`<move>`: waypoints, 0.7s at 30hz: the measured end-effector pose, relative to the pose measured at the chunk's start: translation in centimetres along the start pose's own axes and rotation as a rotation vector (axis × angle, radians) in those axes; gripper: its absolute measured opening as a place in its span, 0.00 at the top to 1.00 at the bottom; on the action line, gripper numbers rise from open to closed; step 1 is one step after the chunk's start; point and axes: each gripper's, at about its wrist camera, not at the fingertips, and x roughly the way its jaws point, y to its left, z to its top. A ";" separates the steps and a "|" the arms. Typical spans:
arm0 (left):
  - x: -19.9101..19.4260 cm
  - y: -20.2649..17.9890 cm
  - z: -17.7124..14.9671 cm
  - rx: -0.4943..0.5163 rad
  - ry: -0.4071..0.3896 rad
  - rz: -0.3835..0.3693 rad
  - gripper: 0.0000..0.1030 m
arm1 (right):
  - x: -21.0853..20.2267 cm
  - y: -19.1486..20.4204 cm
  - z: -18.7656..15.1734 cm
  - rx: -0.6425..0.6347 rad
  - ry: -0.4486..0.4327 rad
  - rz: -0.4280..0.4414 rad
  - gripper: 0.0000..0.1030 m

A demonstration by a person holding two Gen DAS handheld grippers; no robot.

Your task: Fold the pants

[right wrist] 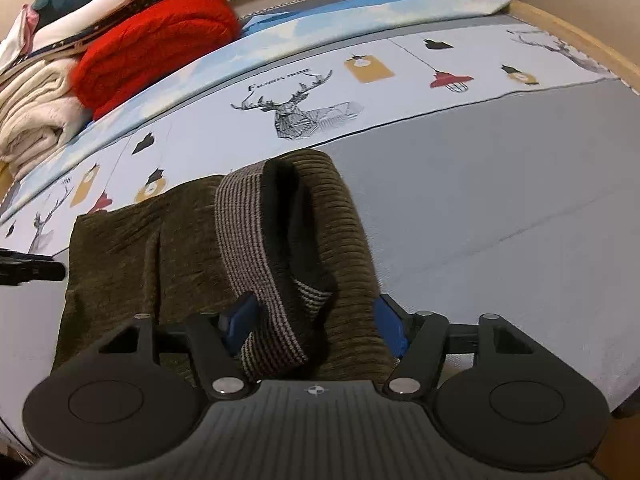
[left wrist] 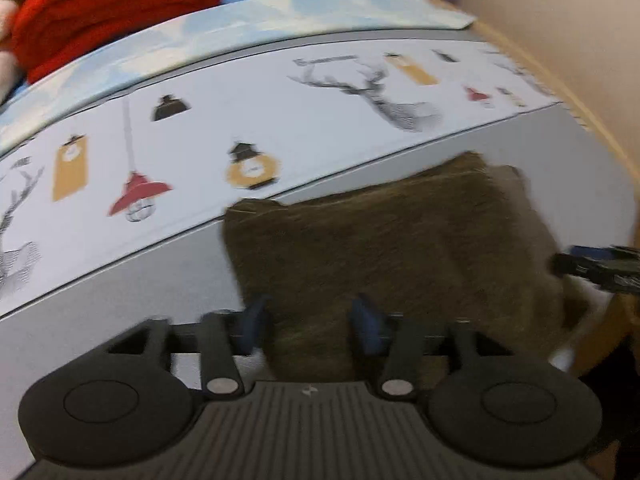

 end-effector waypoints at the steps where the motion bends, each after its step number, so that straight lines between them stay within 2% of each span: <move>1: 0.3 -0.5 -0.3 0.017 0.032 -0.027 0.30 | 0.1 -0.2 0.0 0.007 0.004 -0.008 0.23; 3: 1.8 -1.7 -1.9 0.102 0.153 -0.075 0.29 | 0.5 -0.7 -0.1 0.027 0.028 -0.026 0.16; 4: 2.7 -2.7 -2.9 0.175 0.215 -0.069 0.24 | 0.9 -0.9 -0.1 0.040 0.049 -0.021 0.15; 5: 3.1 -3.8 -4.1 0.291 0.241 -0.029 0.22 | 1.3 -1.1 0.1 0.053 0.080 -0.006 0.15; 6: 2.9 -4.3 -4.5 0.343 0.211 -0.011 0.20 | 1.7 -1.2 0.2 0.057 0.106 0.005 0.14; 7: 2.6 -4.3 -4.2 0.341 0.199 -0.005 0.20 | 2.0 -1.2 0.4 0.054 0.131 0.011 0.14; 10: 1.6 -2.0 -2.8 0.190 0.164 -0.011 0.19 | 2.8 -0.7 1.3 0.003 0.176 0.029 0.13; 14: 1.7 1.6 -1.4 -0.039 0.124 0.013 0.18 | 4.3 -0.1 3.3 -0.141 0.245 0.080 0.10; 17: 2.8 3.7 -1.0 -0.213 0.144 -0.057 0.18 | 5.7 -0.8 4.7 -0.172 0.295 0.154 0.08; 21: 5.1 4.8 -0.9 -0.355 0.175 -0.147 0.18 | 7.8 -2.2 5.4 -0.071 0.355 0.231 0.05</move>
